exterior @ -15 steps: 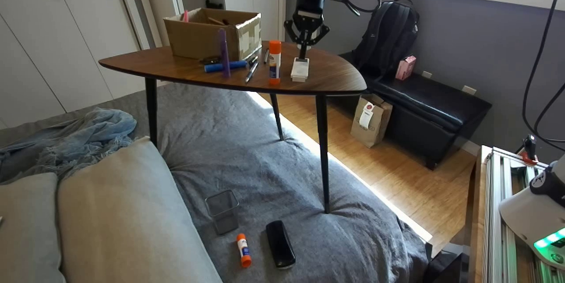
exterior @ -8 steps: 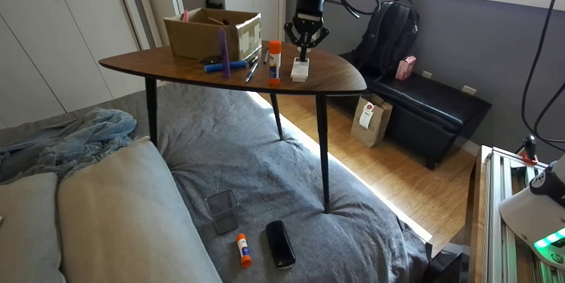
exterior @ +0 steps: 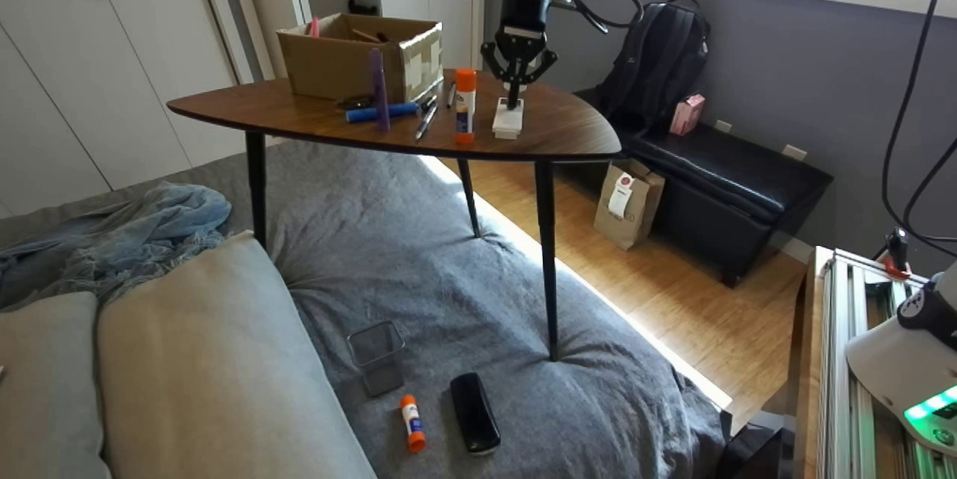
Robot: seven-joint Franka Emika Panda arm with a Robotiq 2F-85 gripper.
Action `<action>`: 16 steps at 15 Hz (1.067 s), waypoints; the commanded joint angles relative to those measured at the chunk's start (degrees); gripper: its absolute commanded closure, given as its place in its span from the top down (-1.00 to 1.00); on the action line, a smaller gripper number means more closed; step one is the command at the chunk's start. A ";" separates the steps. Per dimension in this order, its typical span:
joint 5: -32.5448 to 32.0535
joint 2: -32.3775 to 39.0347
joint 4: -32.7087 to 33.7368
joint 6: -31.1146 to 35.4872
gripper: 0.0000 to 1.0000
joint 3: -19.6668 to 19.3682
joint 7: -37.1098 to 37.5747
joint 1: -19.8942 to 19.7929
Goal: Press a button on the white remote control.
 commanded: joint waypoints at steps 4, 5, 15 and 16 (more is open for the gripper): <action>-0.58 -3.03 -0.94 1.56 -1.00 -0.27 1.81 0.25; -1.31 -3.98 -1.45 2.18 -1.00 -0.45 2.21 0.60; -17.82 -15.33 -8.61 3.71 0.35 0.87 10.91 7.24; -19.82 -16.04 -9.33 3.47 0.48 1.27 11.70 7.85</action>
